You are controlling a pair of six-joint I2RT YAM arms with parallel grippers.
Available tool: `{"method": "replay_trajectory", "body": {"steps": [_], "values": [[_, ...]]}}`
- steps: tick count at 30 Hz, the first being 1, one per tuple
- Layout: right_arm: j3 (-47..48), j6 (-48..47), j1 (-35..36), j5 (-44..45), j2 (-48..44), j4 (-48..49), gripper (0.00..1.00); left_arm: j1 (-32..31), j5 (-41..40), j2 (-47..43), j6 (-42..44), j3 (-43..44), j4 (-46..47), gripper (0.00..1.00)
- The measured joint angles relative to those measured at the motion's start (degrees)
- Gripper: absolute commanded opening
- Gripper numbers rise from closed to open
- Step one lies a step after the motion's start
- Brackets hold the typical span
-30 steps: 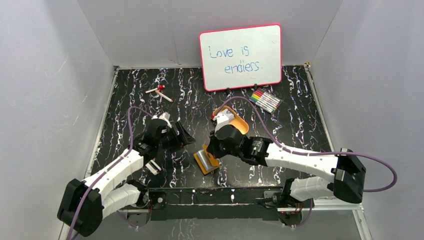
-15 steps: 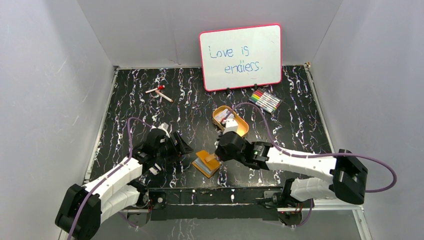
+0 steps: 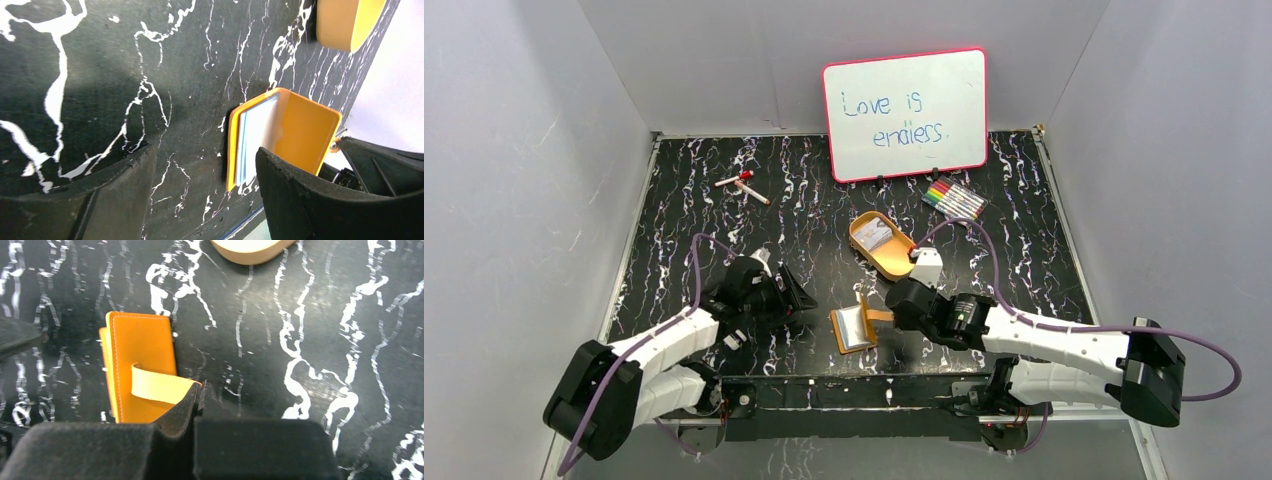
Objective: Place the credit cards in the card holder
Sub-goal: Open the card holder at the center of the board.
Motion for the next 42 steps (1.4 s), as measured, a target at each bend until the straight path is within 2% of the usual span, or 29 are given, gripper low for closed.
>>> {"method": "replay_trajectory", "body": {"steps": [7, 15, 18, 22, 25, 28, 32, 36, 40, 42], "values": [[0.87, 2.64, 0.00, 2.64, -0.31, -11.47, 0.00, -1.88, 1.62, 3.87, 0.04, 0.39, 3.91, 0.69], [0.98, 6.40, 0.00, 2.97, -0.44, -19.26, 0.00, -2.14, 2.38, 6.88, 0.24, 1.33, 6.56, 0.68], [0.98, 7.87, 0.00, 2.89, -0.55, -21.73, 0.13, -2.14, 2.47, 7.23, 0.46, 1.49, 6.75, 0.68], [0.96, 9.64, -0.17, 2.58, -2.29, -24.68, 0.44, -2.14, 2.45, 7.30, 0.52, 1.49, 6.88, 0.69], [1.03, 10.43, -0.39, 2.60, -4.26, -26.67, 0.60, -2.14, 2.47, 7.30, 0.61, 1.49, 6.91, 0.69], [3.04, 10.49, -0.42, 3.02, -5.84, -29.81, 0.64, -2.14, 2.51, 7.30, 0.72, 1.51, 6.91, 0.69], [8.90, 6.34, -0.46, 3.08, -7.56, -30.47, 0.63, -2.14, 2.71, 7.30, 0.96, 1.53, 6.88, 0.69], [15.08, -1.44, -0.48, 0.46, -6.93, -25.46, 0.62, -2.19, 2.69, 7.30, 1.07, 1.55, 6.88, 0.69], [20.22, -8.94, -0.46, -5.07, 0.11, -16.28, 0.62, -2.19, 2.69, 7.30, 1.07, 1.53, 6.91, 0.69], [21.18, -10.60, -0.46, -6.64, 4.37, -13.03, 0.65, -2.19, 2.69, 7.30, 1.07, 1.53, 6.95, 0.69]]}}
